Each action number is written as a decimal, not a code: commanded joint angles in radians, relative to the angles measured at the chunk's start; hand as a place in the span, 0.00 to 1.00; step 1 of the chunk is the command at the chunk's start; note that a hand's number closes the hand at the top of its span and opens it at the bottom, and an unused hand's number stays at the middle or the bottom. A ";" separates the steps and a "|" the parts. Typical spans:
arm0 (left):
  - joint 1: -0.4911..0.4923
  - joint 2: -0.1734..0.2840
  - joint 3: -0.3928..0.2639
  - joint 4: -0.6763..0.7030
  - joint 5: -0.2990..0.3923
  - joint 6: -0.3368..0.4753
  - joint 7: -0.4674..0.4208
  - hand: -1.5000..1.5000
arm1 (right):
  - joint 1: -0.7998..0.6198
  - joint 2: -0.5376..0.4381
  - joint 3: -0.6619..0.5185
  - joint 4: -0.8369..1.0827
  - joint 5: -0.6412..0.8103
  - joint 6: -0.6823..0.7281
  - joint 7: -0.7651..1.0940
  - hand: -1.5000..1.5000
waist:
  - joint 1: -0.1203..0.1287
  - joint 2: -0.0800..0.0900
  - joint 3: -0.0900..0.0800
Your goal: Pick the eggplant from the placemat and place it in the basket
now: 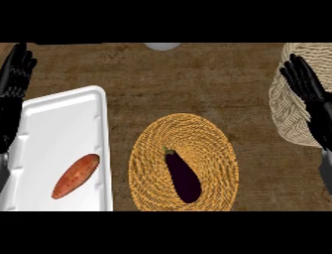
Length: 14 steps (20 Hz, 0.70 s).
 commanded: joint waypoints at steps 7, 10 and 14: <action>0.060 -0.086 -0.076 0.137 0.104 -0.069 0.166 0.50 | -0.286 0.120 0.254 -0.072 -0.086 0.370 -0.057 1.00 | 0.161 0.018 -0.035; 0.039 -0.088 -0.043 0.206 0.142 -0.072 0.229 0.50 | -0.299 0.209 0.396 -0.043 0.007 0.431 -0.152 0.00 | 0.097 0.004 -0.033; 0.067 -0.098 -0.011 0.249 0.138 -0.054 0.238 0.50 | -0.179 0.402 0.547 0.000 0.144 0.297 -0.231 0.00 | 0.018 -0.023 -0.033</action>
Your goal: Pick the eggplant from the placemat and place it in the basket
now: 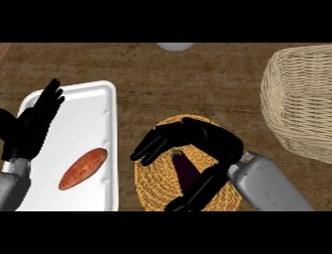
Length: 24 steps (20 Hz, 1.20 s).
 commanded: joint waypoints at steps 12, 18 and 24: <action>-0.015 -0.014 0.059 0.097 0.002 -0.022 0.036 0.50 | -0.420 -0.078 -0.032 -0.082 0.132 0.034 0.636 0.00 | -0.067 -0.024 -0.003; 0.012 0.002 0.075 0.099 0.001 -0.047 0.018 0.50 | -0.648 -0.198 -0.138 0.072 0.111 0.185 0.811 0.00 | -0.043 -0.019 -0.001; 0.026 -0.022 0.073 0.093 -0.008 -0.057 0.001 0.50 | -0.714 -0.236 -0.121 0.218 -0.041 0.494 0.835 0.00 | -0.047 -0.018 0.000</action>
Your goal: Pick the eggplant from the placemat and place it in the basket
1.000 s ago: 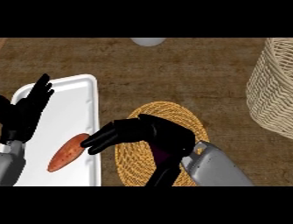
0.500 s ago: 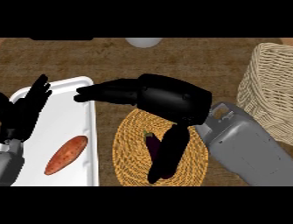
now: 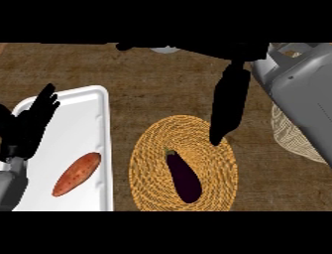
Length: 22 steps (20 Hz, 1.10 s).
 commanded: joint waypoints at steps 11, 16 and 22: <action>0.025 -0.051 0.016 -0.041 -0.054 0.022 0.020 0.50 | 0.129 -0.050 -0.118 0.108 -0.069 0.255 -0.130 0.00 | -0.009 -0.001 0.002; -0.030 -0.051 0.037 -0.017 -0.047 -0.007 0.050 0.50 | 0.234 -0.058 -0.185 0.146 0.080 0.248 -0.347 0.00 | -0.004 0.005 0.002; 0.020 0.011 0.129 0.018 -0.016 -0.113 0.003 0.50 | 0.405 0.028 -0.152 -0.002 0.159 0.167 -0.338 0.00 | -0.013 -0.001 0.002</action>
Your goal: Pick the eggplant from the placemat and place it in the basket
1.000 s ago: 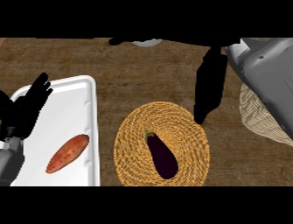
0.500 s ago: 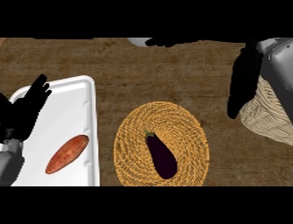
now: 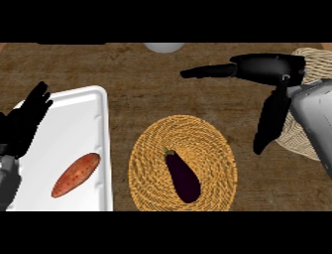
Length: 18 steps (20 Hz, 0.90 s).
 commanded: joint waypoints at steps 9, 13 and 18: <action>-0.030 -0.050 0.012 0.034 -0.065 0.000 -0.005 0.50 | 0.234 0.220 0.098 0.036 0.292 -0.261 -0.244 0.00 | -0.001 0.001 0.000; -0.041 -0.074 0.021 0.055 -0.077 -0.010 -0.016 0.50 | 0.231 0.327 0.158 0.079 0.374 -0.324 -0.203 0.00 | 0.000 0.000 -0.001; -0.028 -0.032 0.074 0.003 -0.072 -0.049 0.047 0.50 | 0.250 0.304 0.181 0.103 0.462 -0.287 -0.238 0.00 | -0.001 -0.002 0.000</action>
